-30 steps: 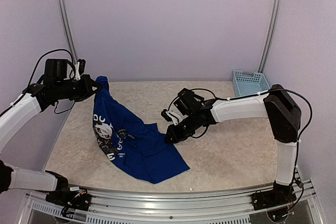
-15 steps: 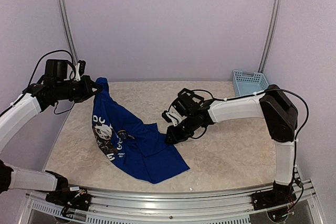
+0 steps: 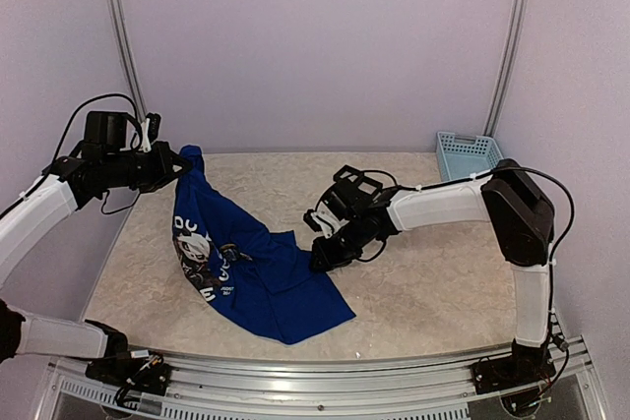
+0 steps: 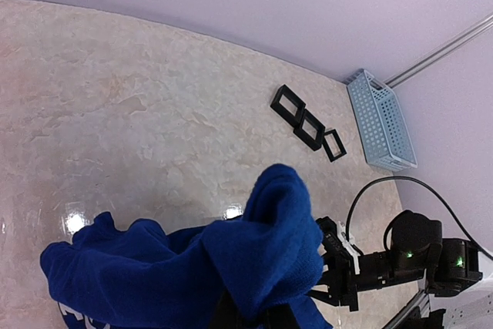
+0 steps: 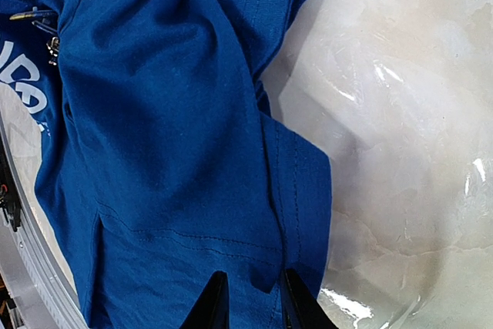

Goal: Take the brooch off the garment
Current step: Pick up the crumped clothing from the center of the board, then flatten out the crumpled clothing at the center of the board, then adjust the flattened clothing at the center of the board.

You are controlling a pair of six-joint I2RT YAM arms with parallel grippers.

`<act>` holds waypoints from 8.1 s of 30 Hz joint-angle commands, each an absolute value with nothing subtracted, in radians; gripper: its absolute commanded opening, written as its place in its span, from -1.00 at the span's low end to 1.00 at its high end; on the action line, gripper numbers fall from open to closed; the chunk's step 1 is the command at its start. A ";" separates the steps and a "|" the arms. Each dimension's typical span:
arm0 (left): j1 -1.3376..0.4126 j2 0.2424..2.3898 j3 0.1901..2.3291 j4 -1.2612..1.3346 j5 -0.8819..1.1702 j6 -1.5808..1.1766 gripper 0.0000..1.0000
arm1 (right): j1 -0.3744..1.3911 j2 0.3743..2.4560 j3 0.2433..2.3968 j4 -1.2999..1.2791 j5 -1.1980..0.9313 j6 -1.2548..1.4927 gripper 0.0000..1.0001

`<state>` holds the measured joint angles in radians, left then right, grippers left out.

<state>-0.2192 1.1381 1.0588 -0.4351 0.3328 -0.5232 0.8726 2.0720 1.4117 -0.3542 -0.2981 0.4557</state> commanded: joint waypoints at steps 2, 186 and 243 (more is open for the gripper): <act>-0.212 1.142 1.063 -0.426 0.337 -0.532 -1.00 | 0.865 2.113 1.439 -0.366 -0.294 0.462 -0.51; -0.578 1.857 1.343 -0.289 0.350 -0.574 0.96 | 0.761 2.010 1.327 -0.526 0.216 0.536 -0.33; -0.542 1.635 1.230 -0.253 0.216 -0.566 0.98 | 0.841 1.798 1.496 -0.696 0.092 0.425 -0.02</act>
<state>-0.5545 1.6348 1.2324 -0.2508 0.2432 -0.5537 0.8303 1.7123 1.4296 -0.6796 0.0734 0.5079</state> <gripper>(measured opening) 0.988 0.488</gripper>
